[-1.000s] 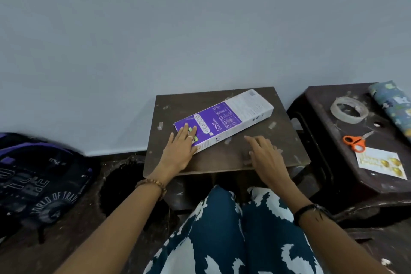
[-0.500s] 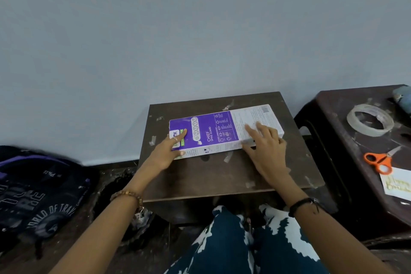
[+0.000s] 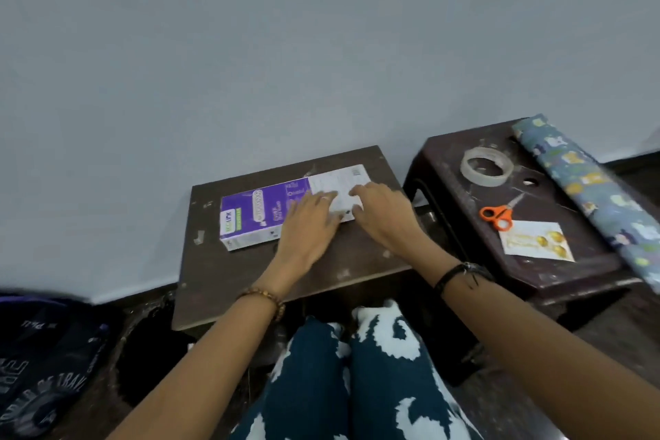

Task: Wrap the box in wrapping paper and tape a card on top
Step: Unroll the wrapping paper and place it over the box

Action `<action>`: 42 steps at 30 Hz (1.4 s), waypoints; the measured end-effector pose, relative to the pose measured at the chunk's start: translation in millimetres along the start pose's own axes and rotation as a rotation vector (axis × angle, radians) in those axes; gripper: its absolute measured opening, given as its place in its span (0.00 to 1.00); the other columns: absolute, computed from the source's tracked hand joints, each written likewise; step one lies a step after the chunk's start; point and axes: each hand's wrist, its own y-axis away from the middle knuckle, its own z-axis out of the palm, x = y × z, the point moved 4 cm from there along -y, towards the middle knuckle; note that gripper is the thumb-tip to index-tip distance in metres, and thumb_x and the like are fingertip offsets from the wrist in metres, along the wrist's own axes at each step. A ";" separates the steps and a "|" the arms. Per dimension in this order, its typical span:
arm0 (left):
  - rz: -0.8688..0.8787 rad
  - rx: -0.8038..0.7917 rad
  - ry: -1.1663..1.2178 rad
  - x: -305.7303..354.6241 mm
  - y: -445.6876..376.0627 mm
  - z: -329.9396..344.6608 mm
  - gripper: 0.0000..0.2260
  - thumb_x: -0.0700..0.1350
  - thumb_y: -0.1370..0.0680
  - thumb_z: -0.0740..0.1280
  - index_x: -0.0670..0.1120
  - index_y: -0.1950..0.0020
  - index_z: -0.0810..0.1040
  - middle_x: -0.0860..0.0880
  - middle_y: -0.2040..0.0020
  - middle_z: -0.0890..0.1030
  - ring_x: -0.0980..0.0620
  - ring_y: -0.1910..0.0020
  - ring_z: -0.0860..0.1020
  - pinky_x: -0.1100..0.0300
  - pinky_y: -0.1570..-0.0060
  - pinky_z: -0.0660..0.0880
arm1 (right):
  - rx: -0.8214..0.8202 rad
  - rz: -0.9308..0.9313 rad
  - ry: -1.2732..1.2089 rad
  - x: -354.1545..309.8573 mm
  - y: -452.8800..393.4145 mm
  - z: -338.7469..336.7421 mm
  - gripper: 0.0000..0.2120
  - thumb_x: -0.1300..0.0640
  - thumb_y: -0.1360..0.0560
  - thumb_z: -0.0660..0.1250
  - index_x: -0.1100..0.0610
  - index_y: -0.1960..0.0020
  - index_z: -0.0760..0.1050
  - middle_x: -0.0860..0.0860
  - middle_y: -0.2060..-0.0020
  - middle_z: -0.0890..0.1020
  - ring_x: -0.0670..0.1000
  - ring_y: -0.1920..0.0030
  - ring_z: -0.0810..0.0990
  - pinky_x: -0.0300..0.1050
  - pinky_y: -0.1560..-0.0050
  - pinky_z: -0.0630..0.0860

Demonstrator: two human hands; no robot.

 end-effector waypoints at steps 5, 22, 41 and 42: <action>0.261 0.067 0.097 114.9 -18.7 27.0 0.16 0.39 0.22 0.59 0.42 0.35 0.72 0.43 0.39 0.76 0.44 0.37 0.71 0.51 0.40 0.69 | 0.081 0.096 0.178 69.0 38.0 -57.9 0.11 0.58 0.22 0.57 0.60 0.44 0.73 0.55 0.45 0.77 0.57 0.43 0.75 0.51 0.49 0.69; 0.538 -0.481 0.027 307.9 -22.6 140.0 0.26 0.41 0.21 0.59 0.42 0.25 0.54 0.43 0.23 0.51 0.45 0.24 0.45 0.50 0.27 0.46 | 0.013 0.738 0.340 273.5 163.0 -55.9 0.13 0.73 0.34 0.69 0.67 0.50 0.73 0.67 0.64 0.77 0.64 0.70 0.78 0.43 0.74 0.61; -0.397 -0.156 1.534 161.8 11.9 47.2 0.12 0.44 0.20 0.60 0.46 0.37 0.72 0.50 0.45 0.78 0.56 0.49 0.75 0.65 0.49 0.71 | 0.215 0.370 -0.194 104.2 129.4 -129.1 0.14 0.53 0.22 0.62 0.56 0.39 0.75 0.57 0.57 0.83 0.61 0.54 0.81 0.52 0.55 0.77; -0.458 -0.122 1.628 143.5 16.5 41.0 0.09 0.45 0.20 0.61 0.46 0.42 0.73 0.50 0.50 0.79 0.55 0.54 0.77 0.64 0.55 0.74 | 0.185 0.336 -0.415 93.7 124.4 -123.7 0.13 0.55 0.25 0.65 0.58 0.43 0.78 0.57 0.57 0.84 0.59 0.54 0.81 0.54 0.53 0.78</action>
